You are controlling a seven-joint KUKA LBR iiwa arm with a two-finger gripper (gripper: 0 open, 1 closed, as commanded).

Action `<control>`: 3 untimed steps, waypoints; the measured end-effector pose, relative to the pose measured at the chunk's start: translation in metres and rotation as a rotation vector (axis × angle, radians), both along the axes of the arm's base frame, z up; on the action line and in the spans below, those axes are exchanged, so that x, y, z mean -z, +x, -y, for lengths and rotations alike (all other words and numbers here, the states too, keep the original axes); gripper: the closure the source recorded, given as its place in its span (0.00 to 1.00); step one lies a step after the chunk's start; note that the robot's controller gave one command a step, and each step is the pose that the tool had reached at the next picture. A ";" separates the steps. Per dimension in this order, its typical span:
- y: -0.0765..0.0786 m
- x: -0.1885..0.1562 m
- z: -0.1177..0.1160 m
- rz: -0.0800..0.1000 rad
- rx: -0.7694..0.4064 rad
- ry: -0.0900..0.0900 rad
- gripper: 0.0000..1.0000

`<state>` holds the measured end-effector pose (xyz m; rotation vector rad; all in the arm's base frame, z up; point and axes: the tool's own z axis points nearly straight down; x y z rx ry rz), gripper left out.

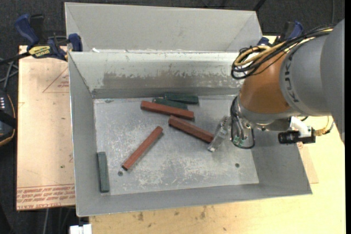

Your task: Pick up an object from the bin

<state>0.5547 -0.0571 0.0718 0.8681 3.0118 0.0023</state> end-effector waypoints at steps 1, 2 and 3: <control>-0.001 -0.006 -0.001 -0.008 0.004 0.001 1.00; -0.012 -0.032 -0.014 0.003 -0.053 -0.001 1.00; -0.059 -0.144 0.002 -0.006 -0.059 0.000 1.00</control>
Offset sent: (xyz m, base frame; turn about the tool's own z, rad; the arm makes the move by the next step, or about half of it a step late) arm -0.0314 0.0256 -0.0018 -0.1166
